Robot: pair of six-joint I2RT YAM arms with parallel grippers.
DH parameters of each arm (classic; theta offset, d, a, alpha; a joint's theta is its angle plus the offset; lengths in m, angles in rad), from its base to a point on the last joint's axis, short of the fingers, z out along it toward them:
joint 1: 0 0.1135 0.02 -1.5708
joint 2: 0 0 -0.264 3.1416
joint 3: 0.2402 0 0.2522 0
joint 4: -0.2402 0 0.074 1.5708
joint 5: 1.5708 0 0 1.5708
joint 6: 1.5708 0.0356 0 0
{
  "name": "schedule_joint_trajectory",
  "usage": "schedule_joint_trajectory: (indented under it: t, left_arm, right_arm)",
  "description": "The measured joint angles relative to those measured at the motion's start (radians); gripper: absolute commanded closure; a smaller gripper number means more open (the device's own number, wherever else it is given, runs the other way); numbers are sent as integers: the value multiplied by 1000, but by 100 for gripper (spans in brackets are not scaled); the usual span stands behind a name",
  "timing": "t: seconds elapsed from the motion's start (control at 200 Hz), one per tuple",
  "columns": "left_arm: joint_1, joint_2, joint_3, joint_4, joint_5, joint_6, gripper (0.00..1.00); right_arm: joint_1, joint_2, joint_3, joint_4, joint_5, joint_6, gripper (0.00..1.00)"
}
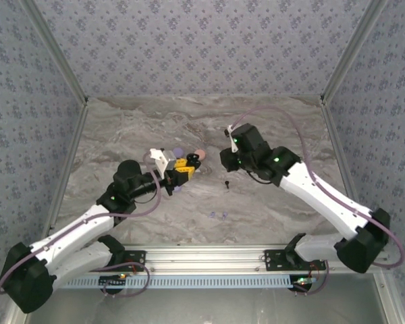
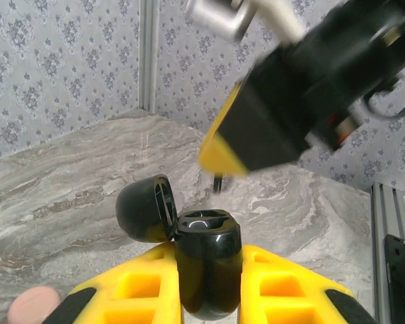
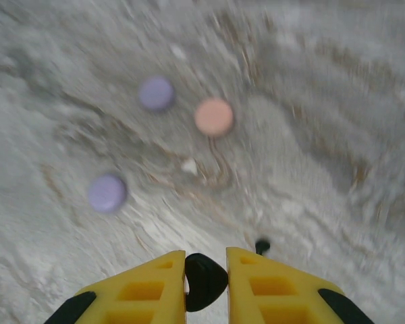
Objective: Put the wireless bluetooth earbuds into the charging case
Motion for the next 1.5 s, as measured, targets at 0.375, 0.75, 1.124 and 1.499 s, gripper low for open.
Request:
schedule_joint_trajectory:
  t: [0.375, 0.75, 1.124, 1.499]
  left_arm:
    - [-57, 133, 39, 76, 11, -52, 100]
    - [-86, 149, 68, 110, 9, -56, 100]
    - [-86, 149, 68, 110, 7, -59, 100]
    - [-86, 149, 68, 110, 7, -59, 100]
  right_arm:
    - [72, -70, 77, 108, -60, -201, 78]
    - [93, -68, 31, 131, -95, -227, 78]
    - [117, -68, 11, 132, -116, -227, 78]
    - [129, -58, 10, 131, -108, -235, 78]
